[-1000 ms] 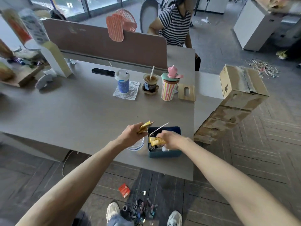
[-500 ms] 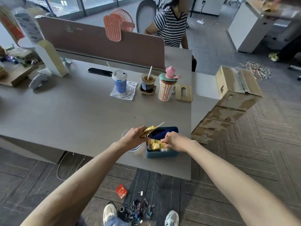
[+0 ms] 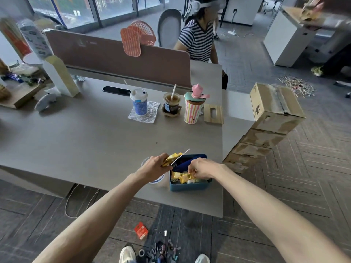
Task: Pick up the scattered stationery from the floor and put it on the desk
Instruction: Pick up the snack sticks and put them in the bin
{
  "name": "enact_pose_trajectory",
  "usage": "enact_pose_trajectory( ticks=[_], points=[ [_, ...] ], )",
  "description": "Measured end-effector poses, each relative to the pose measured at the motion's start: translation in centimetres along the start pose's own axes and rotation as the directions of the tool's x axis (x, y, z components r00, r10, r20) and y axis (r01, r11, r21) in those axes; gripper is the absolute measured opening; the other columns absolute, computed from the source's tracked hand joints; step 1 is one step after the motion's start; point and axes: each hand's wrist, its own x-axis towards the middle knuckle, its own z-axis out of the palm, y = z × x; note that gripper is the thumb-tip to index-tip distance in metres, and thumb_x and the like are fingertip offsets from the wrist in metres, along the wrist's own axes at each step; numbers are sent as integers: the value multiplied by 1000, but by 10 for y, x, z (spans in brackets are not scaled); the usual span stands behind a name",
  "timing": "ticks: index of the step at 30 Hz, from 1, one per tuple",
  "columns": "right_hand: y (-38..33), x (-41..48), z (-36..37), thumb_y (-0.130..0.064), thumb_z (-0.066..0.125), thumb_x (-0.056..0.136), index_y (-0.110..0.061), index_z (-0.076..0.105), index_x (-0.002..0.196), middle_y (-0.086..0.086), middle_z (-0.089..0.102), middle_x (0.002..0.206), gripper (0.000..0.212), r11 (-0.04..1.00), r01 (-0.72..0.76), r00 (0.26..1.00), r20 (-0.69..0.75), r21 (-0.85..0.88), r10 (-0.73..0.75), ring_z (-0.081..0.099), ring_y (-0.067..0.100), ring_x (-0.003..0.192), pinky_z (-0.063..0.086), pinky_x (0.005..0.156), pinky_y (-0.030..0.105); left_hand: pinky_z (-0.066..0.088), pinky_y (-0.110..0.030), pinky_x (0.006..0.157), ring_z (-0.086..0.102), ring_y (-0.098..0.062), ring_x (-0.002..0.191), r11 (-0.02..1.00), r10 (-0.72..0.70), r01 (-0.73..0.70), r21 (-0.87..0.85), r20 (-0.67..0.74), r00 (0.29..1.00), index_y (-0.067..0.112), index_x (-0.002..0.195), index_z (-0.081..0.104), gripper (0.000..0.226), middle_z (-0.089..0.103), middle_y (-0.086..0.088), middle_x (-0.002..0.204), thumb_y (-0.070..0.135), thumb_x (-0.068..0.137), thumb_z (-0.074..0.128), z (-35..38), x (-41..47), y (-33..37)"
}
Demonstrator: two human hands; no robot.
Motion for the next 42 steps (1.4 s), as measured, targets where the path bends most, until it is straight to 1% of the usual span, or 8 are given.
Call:
enact_pose_trajectory(
  ticks=[3,8,14,20,27,35,39,42],
  points=[
    [3,-3,-2,-14,59,89,-23,66,115,1,64,114,28,1000,11,1000,-5,5,-10,61,20,99,50,82,32,45,-38,60,52,-26,63,1000,-21,21,12,7,1000,10,94,53,22,60,-3,74,28,87,65,-3,3,2],
    [5,-3,4,-10,54,92,-21,69,110,6,65,110,26,1000,-16,986,-167,24,20,63,27,100,52,85,40,47,-42,63,55,-29,68,999,-48,47,26,37,998,14,93,51,21,63,-7,77,31,88,61,-7,8,4],
    [2,-4,11,-19,53,97,-18,54,134,4,58,127,37,994,32,971,-240,103,-7,55,22,115,45,89,33,40,-36,60,54,-28,68,998,-59,59,15,59,996,9,97,52,22,60,-6,77,28,90,61,-5,10,7],
    [2,-7,22,-11,56,96,-13,69,113,0,58,124,21,987,105,956,-287,126,-65,59,21,109,48,90,32,28,-20,45,47,-21,65,997,-57,53,56,58,997,11,101,53,22,55,1,76,30,92,58,-2,8,15],
    [3,-9,28,-10,53,96,-17,68,113,1,56,126,24,983,106,929,-366,150,-44,55,19,112,49,93,35,30,-17,46,50,-20,67,997,-66,62,48,96,993,11,106,53,25,58,0,81,30,92,58,1,10,13],
    [42,-33,30,-10,56,95,-15,68,112,3,64,116,22,928,2,824,-527,372,209,61,19,103,52,82,33,47,-35,71,56,-26,88,999,0,-11,35,287,958,16,117,44,26,55,-7,105,22,91,45,15,28,37],
    [58,-45,34,-12,56,95,-14,69,109,2,66,112,19,895,-4,776,-563,446,284,64,19,99,55,81,36,40,-28,88,52,-24,111,981,102,-155,121,362,927,12,142,30,44,43,-10,135,19,99,38,32,40,51],
    [64,-54,37,-12,56,95,-14,68,112,1,65,113,21,876,-12,764,-561,481,318,63,17,99,55,81,33,33,-33,103,43,-26,127,966,154,-220,139,376,914,16,146,31,49,38,-11,145,17,98,43,41,46,58]
  ],
)
